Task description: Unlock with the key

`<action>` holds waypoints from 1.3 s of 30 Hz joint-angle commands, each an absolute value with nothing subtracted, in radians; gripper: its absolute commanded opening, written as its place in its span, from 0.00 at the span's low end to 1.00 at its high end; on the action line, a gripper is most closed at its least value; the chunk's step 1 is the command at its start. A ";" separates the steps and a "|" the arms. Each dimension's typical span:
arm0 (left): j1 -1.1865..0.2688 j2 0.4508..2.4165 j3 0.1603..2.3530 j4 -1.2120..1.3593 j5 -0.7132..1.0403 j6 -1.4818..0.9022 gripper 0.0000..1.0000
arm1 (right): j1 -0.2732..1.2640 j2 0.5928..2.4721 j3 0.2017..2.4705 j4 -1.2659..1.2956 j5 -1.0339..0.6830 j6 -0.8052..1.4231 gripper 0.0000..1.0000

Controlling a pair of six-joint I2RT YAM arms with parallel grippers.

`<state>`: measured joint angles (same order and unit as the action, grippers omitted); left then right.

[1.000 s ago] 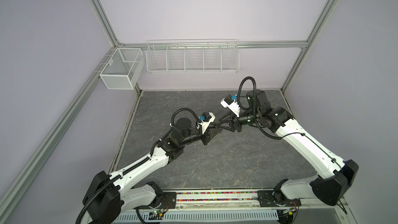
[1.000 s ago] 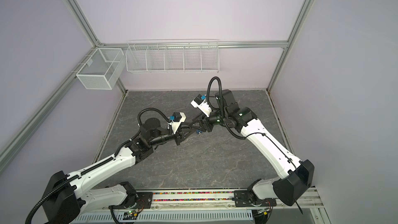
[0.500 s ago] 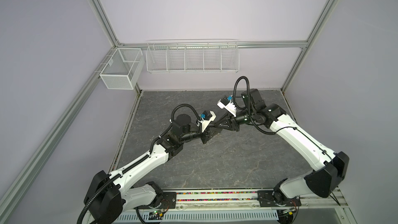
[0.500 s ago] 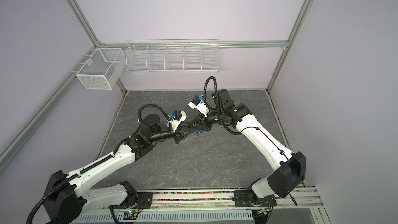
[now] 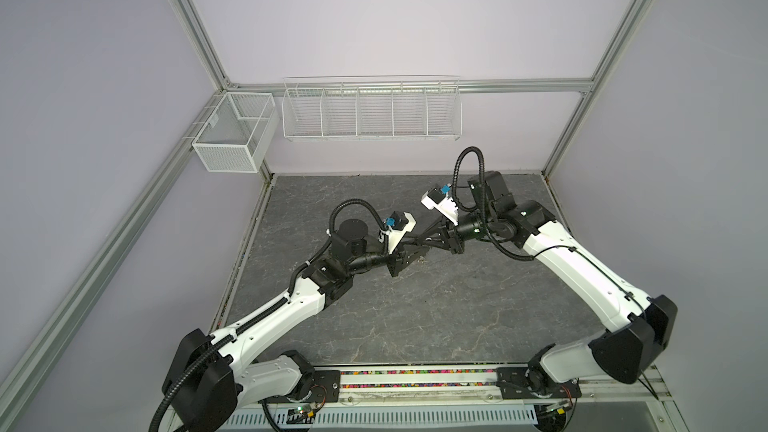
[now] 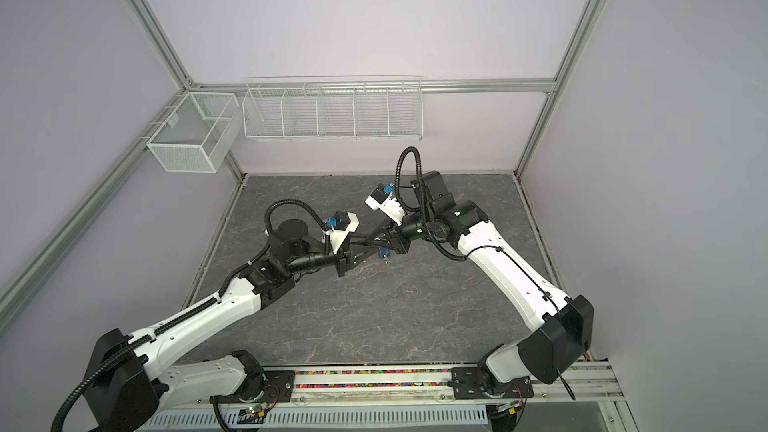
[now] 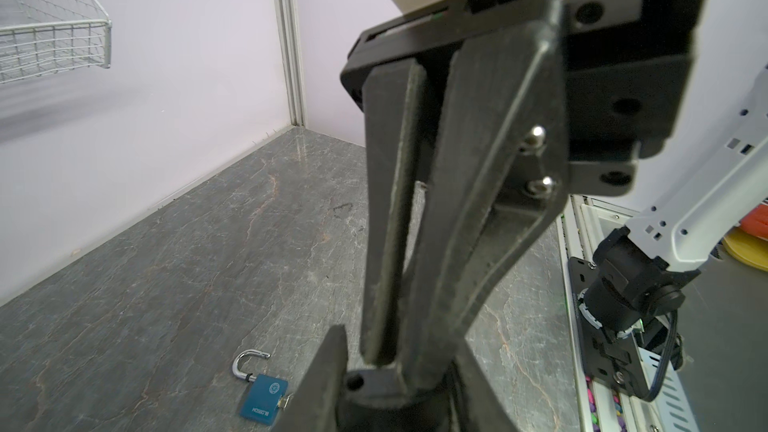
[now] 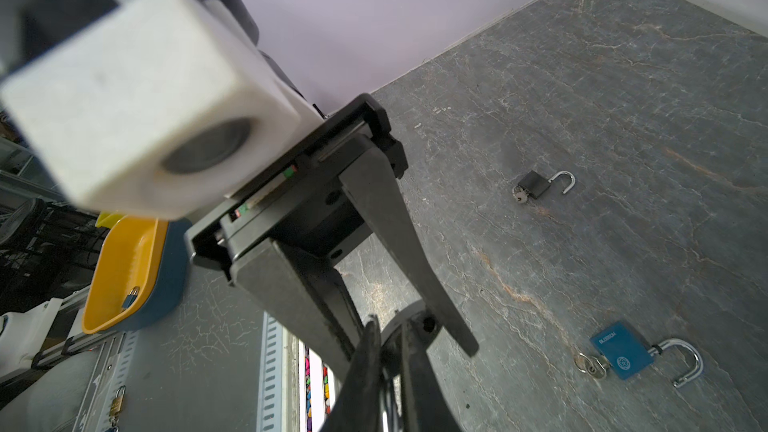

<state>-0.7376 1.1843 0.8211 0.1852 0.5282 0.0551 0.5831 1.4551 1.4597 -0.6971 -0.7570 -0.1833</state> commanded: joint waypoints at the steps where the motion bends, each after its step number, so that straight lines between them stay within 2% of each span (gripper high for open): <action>1: -0.739 1.177 0.852 0.242 0.522 0.037 0.00 | 0.586 1.438 1.455 -0.672 -0.733 -0.161 0.06; 4: -0.739 1.175 0.843 0.248 0.518 0.024 0.03 | 0.586 1.434 1.463 -0.665 -0.729 -0.141 0.07; 11: -0.739 1.171 0.830 0.230 0.531 0.002 0.29 | 0.585 1.401 1.451 -0.614 -0.714 -0.102 0.07; 21: -0.739 1.126 0.805 0.157 0.564 0.002 0.48 | 0.586 1.398 1.477 -0.634 -0.741 -0.089 0.06; 34: -0.739 1.158 0.801 0.188 0.502 -0.004 0.49 | 0.586 1.384 1.479 -0.645 -0.759 -0.088 0.07; 39: -0.739 1.136 0.765 0.212 0.483 -0.007 0.45 | 0.585 1.381 1.474 -0.646 -0.751 -0.089 0.06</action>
<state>-0.7380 1.1526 0.7914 0.1894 0.5026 -0.0078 0.5858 1.4097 1.4551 -0.6567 -0.7303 -0.0811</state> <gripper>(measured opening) 0.456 0.071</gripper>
